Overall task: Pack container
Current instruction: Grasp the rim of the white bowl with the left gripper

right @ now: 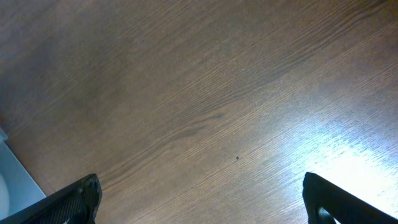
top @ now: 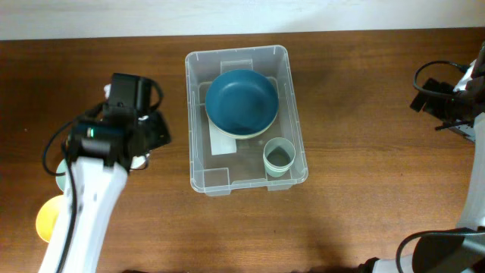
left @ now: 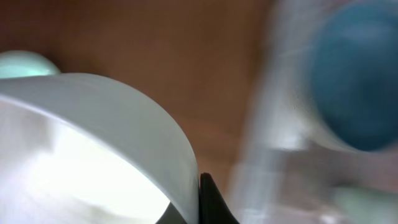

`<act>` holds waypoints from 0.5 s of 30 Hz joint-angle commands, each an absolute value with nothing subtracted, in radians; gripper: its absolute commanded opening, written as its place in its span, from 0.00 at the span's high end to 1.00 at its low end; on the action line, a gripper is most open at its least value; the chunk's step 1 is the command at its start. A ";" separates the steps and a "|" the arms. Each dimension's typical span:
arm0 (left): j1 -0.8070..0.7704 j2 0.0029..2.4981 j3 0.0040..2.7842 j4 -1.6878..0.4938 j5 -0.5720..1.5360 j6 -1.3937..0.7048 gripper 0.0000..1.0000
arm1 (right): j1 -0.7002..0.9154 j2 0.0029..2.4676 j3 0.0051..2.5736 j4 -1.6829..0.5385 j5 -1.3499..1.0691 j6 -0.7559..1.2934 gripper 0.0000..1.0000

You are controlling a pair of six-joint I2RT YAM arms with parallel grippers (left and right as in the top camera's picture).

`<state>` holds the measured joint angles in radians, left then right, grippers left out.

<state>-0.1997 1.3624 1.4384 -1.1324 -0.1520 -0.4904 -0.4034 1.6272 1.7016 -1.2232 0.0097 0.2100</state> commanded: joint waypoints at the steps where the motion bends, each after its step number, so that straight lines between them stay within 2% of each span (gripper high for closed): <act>1: -0.358 1.298 1.469 -1.055 -0.146 -0.511 0.99 | -0.406 1.630 1.698 -1.223 0.008 0.219 0.01; 7: -0.582 1.400 1.469 -0.980 -0.142 -0.511 0.99 | -0.406 1.630 1.698 -1.224 0.007 0.219 0.01; 15: -0.667 1.629 1.469 -0.989 -0.085 -0.508 0.99 | -0.406 1.630 1.698 -1.224 0.000 0.219 0.01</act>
<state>-0.6617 1.5593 1.4685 -0.9825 -0.1204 -0.4992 -0.4034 1.6272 1.7016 -1.2232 0.0063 0.2100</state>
